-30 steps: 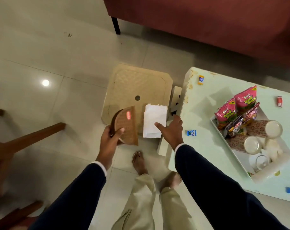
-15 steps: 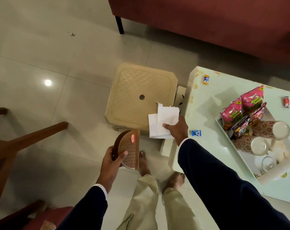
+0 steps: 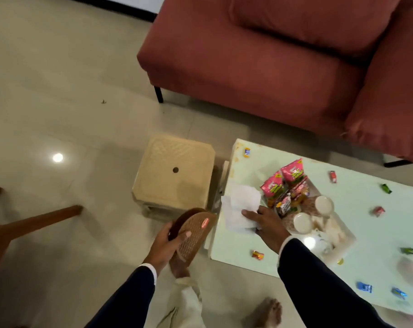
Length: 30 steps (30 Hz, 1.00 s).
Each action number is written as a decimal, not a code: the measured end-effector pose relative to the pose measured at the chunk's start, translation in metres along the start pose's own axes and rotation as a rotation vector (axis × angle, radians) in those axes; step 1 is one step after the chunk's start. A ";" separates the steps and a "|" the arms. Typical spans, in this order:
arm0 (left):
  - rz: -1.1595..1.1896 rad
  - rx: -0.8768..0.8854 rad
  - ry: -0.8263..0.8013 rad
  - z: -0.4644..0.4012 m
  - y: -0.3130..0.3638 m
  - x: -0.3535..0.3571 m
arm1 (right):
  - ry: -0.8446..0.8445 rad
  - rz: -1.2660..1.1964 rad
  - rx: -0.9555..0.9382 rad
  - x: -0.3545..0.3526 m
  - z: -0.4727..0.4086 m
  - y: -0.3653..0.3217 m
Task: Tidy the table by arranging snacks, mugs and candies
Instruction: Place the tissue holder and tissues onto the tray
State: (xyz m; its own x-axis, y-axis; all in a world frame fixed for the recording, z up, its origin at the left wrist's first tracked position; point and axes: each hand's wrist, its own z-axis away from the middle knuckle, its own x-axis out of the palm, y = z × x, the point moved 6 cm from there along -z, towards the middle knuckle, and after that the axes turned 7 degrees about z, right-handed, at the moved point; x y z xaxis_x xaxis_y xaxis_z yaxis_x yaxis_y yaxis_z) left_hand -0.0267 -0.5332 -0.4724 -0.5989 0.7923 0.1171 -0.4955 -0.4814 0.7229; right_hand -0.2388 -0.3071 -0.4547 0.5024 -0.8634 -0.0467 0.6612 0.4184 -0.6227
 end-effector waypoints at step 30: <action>-0.658 0.631 -0.310 0.231 0.177 0.427 | -0.019 0.947 -1.014 -0.320 0.348 -0.213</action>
State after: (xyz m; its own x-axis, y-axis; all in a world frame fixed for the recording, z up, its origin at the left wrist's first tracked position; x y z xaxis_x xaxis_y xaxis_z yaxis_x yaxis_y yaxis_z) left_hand -0.2248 -0.1936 -0.1375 -0.0840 0.9391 -0.3334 -0.1888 0.3135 0.9306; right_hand -0.3464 -0.0217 -0.0356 0.5401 -0.3618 -0.7598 -0.6168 0.4441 -0.6499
